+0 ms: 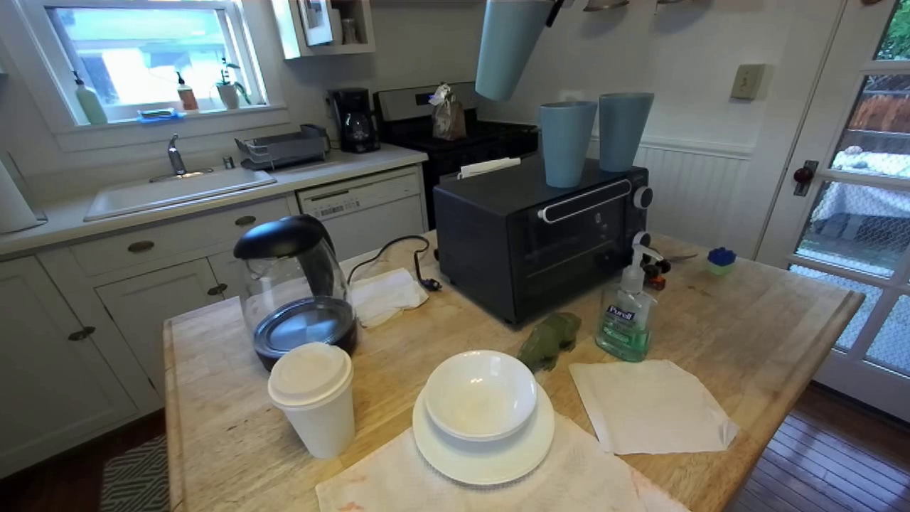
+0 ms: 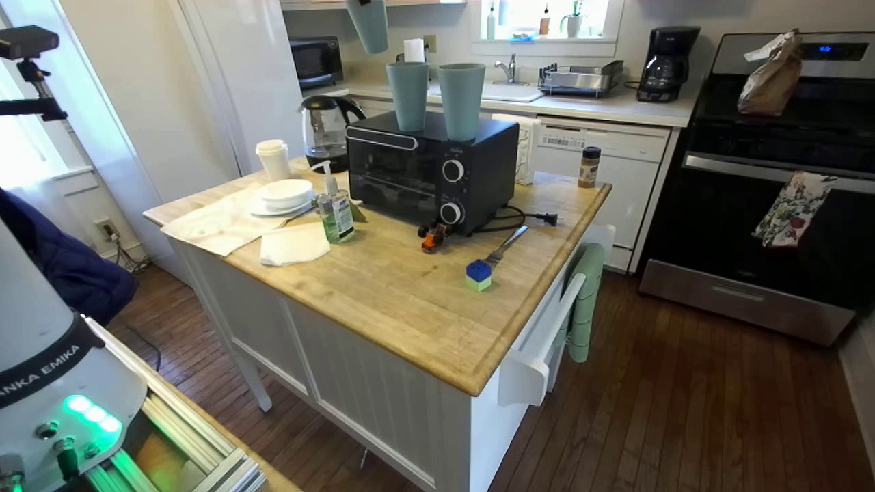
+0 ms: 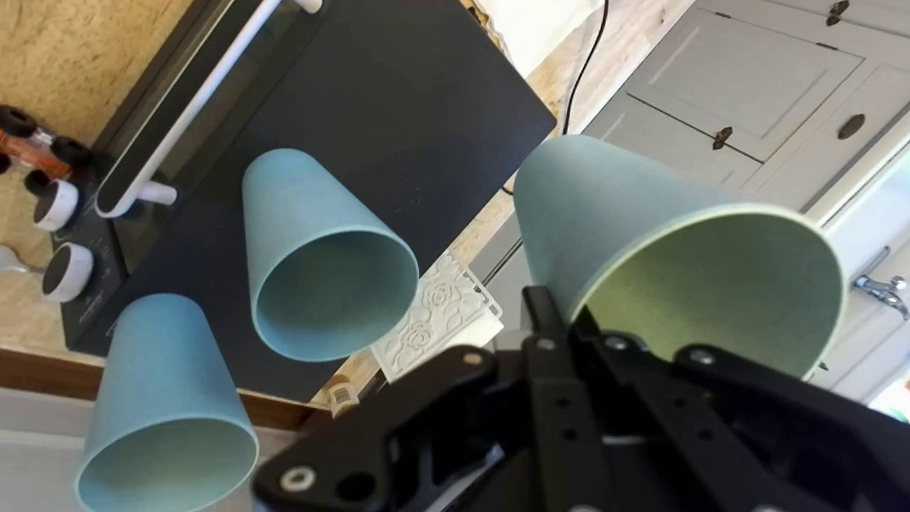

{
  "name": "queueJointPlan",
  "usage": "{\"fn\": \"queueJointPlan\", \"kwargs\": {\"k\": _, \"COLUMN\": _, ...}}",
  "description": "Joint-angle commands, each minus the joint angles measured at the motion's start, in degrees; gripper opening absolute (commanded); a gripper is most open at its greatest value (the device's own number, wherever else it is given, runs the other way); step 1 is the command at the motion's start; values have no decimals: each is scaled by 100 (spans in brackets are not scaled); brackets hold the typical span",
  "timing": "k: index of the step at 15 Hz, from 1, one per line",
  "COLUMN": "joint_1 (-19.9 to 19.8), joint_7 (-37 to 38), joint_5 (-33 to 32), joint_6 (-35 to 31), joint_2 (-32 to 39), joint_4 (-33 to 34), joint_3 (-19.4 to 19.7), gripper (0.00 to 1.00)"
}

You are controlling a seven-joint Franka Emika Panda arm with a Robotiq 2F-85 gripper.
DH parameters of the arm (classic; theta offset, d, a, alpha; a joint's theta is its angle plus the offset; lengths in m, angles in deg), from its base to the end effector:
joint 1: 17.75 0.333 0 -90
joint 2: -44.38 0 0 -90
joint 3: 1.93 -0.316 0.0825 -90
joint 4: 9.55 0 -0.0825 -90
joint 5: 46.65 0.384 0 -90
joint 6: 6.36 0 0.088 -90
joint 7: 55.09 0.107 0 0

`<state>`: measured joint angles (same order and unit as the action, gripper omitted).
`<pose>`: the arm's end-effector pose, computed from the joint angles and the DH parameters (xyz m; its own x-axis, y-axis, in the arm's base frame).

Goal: Pick up the light blue cup on the left and put it in the middle light blue cup, pick up the light blue cup on the right and put it in the stacked light blue cup on the left

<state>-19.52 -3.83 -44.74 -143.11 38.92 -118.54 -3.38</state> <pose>0.5769 -0.0023 0.6045 0.5129 -0.7969 0.3192 -0.6608 -0.6038 -0.4458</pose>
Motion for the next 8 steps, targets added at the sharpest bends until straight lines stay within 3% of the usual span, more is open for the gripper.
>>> {"fn": "queueJointPlan", "kwargs": {"k": 1, "joint_1": -110, "joint_7": 251, "joint_5": -571, "joint_6": 564, "joint_2": -2, "joint_4": 461, "joint_3": 23, "gripper": 1}}
{"fn": "queueJointPlan", "kwargs": {"k": 8, "joint_1": -238, "joint_7": 417, "joint_5": -1500, "joint_6": 1222, "joint_2": 31, "joint_4": 797, "joint_3": 80, "gripper": 1}}
